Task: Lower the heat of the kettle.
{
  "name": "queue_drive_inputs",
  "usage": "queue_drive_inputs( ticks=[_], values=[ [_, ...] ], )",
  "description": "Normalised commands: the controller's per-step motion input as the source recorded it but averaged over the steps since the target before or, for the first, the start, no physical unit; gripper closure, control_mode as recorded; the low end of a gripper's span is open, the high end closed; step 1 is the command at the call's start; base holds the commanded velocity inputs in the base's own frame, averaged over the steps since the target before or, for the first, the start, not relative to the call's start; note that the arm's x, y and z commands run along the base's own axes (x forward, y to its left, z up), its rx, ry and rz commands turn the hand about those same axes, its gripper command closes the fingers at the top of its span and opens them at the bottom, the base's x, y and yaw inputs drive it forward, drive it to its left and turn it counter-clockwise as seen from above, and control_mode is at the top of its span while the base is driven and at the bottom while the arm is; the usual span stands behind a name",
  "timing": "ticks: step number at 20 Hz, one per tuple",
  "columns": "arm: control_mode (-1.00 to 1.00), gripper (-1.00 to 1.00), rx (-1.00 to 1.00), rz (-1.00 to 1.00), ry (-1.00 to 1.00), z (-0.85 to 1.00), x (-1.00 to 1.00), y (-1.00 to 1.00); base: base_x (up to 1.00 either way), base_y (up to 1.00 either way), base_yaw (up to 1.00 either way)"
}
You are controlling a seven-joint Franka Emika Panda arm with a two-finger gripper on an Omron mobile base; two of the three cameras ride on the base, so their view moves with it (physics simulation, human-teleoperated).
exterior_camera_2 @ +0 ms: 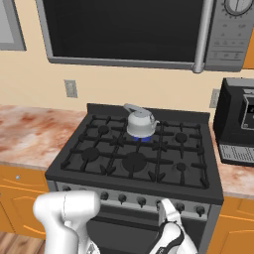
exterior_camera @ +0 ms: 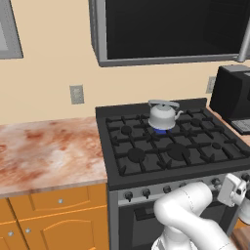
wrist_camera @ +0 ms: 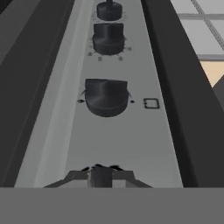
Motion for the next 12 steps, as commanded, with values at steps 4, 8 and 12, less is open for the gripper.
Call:
queue_drive_inputs(
  ticks=[4,8,12],
  values=[
    [-1.0,1.0,0.13,-0.02,0.0,0.0,0.0,0.0,0.0,0.0,0.0],
    [-1.0,1.0,0.14,-0.04,0.04,0.04,0.01,0.0,0.0,0.0,0.0],
    [-1.0,1.0,0.17,-0.01,0.08,0.14,0.01,0.0,0.0,0.0,0.0]
  ],
)
